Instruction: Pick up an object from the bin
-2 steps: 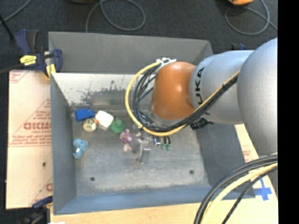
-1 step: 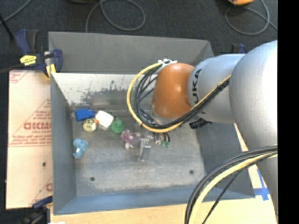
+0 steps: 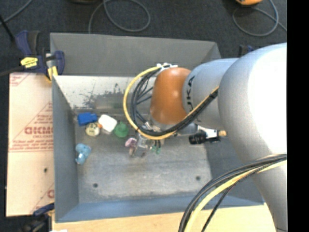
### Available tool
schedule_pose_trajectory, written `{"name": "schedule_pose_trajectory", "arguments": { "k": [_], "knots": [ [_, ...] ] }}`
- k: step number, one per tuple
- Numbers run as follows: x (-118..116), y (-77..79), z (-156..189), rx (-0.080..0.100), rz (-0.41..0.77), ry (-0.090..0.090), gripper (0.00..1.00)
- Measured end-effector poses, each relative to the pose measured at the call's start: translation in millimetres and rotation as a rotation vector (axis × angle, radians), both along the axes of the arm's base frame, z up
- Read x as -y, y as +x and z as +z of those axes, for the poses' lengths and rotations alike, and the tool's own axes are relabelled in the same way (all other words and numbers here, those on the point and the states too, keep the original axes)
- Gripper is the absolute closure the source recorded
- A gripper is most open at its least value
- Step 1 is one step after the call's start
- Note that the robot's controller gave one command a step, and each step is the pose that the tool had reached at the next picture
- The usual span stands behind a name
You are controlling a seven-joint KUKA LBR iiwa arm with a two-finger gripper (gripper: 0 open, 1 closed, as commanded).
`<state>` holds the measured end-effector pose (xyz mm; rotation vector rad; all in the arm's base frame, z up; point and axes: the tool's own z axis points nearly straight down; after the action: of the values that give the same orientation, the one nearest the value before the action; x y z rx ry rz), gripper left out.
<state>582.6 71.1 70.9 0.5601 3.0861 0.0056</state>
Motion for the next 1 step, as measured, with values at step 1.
{"name": "schedule_pose_trajectory", "arguments": {
  "k": [1],
  "knots": [
    [0.0,0.0,0.0,0.0,0.0,0.0,1.0]
  ]
}}
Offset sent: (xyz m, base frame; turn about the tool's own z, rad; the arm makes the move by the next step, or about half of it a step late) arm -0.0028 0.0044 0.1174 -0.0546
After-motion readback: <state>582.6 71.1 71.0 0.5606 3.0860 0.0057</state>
